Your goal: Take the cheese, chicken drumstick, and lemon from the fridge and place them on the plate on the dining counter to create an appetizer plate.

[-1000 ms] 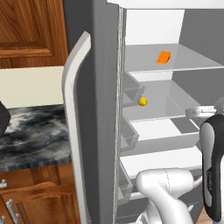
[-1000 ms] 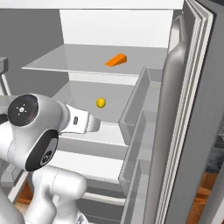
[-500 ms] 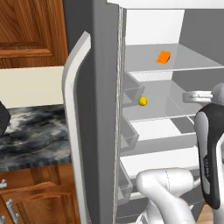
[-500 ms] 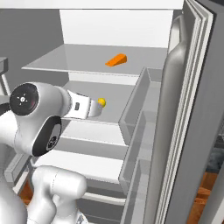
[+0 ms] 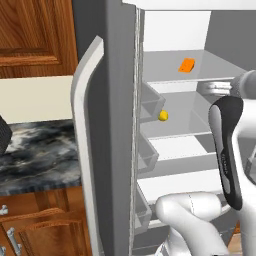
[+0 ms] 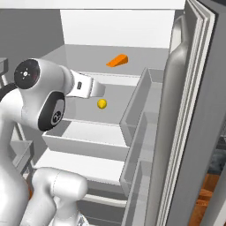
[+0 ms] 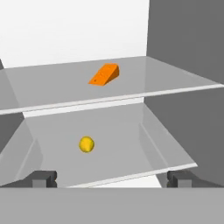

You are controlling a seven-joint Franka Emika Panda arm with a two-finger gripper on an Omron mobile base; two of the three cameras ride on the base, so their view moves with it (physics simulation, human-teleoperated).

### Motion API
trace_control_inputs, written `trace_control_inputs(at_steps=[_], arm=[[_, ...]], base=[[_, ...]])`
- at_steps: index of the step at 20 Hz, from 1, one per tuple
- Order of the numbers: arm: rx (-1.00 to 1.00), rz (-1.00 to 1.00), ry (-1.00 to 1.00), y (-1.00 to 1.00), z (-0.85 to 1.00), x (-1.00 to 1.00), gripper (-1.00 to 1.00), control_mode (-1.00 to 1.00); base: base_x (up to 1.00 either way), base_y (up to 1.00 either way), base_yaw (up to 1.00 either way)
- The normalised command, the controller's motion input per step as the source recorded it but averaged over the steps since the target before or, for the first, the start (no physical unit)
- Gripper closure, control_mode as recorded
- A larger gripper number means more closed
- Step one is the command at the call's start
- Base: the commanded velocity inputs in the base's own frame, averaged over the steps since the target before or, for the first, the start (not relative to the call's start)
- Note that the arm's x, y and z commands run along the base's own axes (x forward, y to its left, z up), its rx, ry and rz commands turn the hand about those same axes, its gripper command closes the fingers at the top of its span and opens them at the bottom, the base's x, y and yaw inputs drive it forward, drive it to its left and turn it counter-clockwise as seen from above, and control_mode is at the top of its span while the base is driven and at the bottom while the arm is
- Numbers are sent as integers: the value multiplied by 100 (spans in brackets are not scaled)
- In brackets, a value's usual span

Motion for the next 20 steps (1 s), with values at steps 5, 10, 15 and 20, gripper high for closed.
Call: trace_control_inputs(at_steps=[5,10,15,20], arm=[[0,-3,0,0,25,19,-100,-100],[0,-2,0,0,1,20,-100,-100],[0,-3,-4,0,0,32,-100,-100],[0,-6,-2,0,0,48,-100,-100]], base=[[0,0,0],[0,0,0],[0,0,0],[0,0,0]])
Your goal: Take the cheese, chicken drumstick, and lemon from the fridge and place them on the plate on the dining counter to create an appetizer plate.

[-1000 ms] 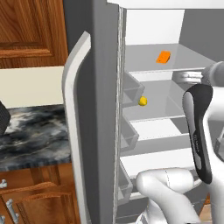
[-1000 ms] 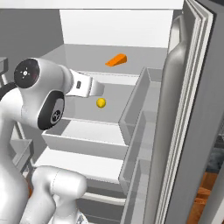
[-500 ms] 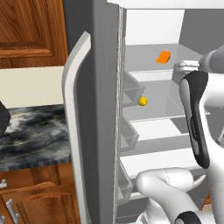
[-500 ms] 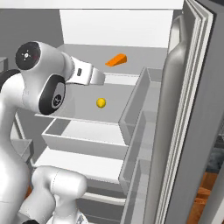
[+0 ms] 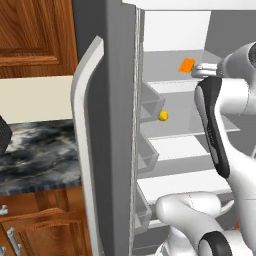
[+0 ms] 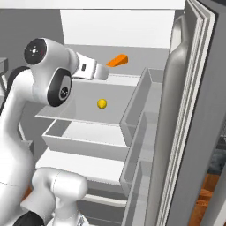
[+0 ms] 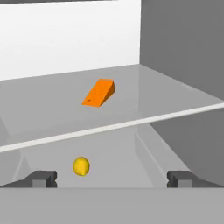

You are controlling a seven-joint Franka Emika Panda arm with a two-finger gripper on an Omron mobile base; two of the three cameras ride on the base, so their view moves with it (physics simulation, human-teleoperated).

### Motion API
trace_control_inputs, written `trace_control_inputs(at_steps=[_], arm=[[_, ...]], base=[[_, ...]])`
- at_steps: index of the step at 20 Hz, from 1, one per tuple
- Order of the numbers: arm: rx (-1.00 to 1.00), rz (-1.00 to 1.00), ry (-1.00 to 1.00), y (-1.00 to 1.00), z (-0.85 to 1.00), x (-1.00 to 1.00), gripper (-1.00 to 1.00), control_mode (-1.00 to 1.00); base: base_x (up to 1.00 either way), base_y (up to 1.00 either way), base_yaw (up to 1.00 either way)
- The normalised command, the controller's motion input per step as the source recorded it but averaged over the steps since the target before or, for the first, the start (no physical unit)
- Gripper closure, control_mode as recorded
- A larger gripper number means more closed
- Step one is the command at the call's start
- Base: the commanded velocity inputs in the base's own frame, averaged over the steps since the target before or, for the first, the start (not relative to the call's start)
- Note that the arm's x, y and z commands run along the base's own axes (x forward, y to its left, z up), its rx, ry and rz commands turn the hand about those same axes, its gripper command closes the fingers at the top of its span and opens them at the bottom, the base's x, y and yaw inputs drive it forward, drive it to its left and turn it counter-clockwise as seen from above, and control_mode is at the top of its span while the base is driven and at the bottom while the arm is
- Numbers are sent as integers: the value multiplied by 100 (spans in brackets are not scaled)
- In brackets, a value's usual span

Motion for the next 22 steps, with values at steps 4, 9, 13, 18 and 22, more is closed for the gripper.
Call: trace_control_inputs(at_steps=[4,9,13,18,22], arm=[[0,-8,0,0,0,47,-100,-100],[1,-6,2,0,0,43,-100,-100],[1,-6,2,0,0,41,-100,-100],[1,-6,1,0,0,43,-100,-100],[0,-5,1,0,0,36,-100,-100]], base=[[0,0,0],[0,0,0],[0,0,0],[0,0,0],[0,0,0]])
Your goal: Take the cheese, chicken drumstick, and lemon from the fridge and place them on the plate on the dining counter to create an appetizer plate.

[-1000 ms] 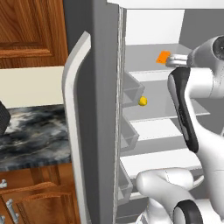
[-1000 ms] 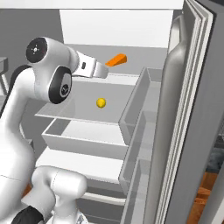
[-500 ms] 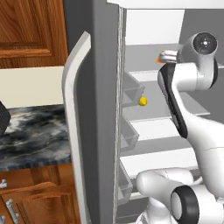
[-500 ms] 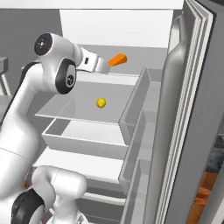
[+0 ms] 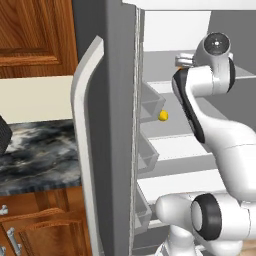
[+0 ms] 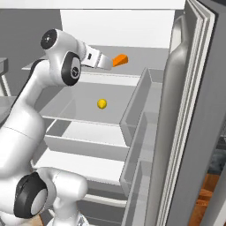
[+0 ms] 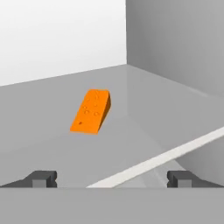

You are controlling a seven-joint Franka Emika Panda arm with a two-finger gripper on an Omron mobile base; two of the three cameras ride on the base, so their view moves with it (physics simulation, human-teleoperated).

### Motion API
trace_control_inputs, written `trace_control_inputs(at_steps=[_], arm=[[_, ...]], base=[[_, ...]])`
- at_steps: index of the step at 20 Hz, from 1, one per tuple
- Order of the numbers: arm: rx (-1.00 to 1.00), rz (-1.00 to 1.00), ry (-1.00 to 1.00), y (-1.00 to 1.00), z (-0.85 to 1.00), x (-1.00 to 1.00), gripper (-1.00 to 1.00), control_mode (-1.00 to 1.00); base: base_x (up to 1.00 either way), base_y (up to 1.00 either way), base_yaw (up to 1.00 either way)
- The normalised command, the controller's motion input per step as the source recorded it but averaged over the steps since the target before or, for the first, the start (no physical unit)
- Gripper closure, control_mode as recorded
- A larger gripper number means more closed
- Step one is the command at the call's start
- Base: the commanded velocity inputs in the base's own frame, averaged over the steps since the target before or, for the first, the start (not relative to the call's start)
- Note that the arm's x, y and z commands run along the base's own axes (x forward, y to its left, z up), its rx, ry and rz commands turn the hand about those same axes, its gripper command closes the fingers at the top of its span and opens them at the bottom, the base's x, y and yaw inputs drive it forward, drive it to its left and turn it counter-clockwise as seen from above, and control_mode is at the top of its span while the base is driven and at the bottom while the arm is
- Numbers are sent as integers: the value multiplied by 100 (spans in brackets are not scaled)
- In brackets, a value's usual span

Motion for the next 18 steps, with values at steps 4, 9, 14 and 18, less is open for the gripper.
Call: trace_control_inputs(at_steps=[4,9,14,18], arm=[[1,-4,2,0,-4,32,-100,-100],[2,-2,1,0,-14,30,-100,-100],[2,-2,0,0,-16,32,-100,-100],[2,-4,0,0,-12,32,-100,-100]], base=[[0,0,0],[0,0,0],[0,0,0],[0,0,0]])
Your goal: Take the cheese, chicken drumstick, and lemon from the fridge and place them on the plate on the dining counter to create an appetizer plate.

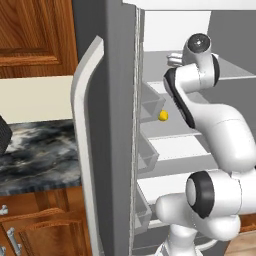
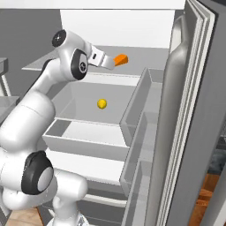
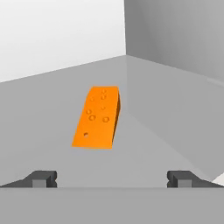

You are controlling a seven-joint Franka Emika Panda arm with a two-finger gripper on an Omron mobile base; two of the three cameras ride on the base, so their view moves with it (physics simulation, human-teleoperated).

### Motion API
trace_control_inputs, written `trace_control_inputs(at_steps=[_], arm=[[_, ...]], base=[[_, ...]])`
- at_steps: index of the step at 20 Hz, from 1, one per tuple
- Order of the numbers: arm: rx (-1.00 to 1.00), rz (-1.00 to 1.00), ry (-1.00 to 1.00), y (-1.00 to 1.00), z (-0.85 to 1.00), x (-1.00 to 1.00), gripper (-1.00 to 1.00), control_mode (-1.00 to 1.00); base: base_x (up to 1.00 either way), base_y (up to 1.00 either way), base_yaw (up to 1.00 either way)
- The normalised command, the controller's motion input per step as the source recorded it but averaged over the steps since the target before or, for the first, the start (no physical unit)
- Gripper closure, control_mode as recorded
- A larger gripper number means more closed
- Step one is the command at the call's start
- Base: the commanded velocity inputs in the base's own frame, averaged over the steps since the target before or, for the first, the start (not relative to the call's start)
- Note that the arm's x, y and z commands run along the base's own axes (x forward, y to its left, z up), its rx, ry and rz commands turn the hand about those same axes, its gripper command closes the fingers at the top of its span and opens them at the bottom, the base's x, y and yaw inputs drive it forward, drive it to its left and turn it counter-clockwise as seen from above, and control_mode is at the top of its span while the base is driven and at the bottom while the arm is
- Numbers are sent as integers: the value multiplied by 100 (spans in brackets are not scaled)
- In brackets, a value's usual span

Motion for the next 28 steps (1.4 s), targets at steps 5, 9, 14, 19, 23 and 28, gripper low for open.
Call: trace_control_inputs(at_steps=[5,9,14,19,23,28], arm=[[2,-4,0,0,-6,33,-100,-100],[3,-4,0,0,-4,35,-100,-100],[4,-3,1,0,-5,32,-100,-100],[2,-1,3,-6,-10,34,-100,-100],[0,0,3,-13,-18,42,-100,-100],[0,0,1,-15,-19,46,-100,-100]], base=[[0,0,0],[0,0,0],[0,0,0],[0,0,0],[0,0,0],[0,0,0]])
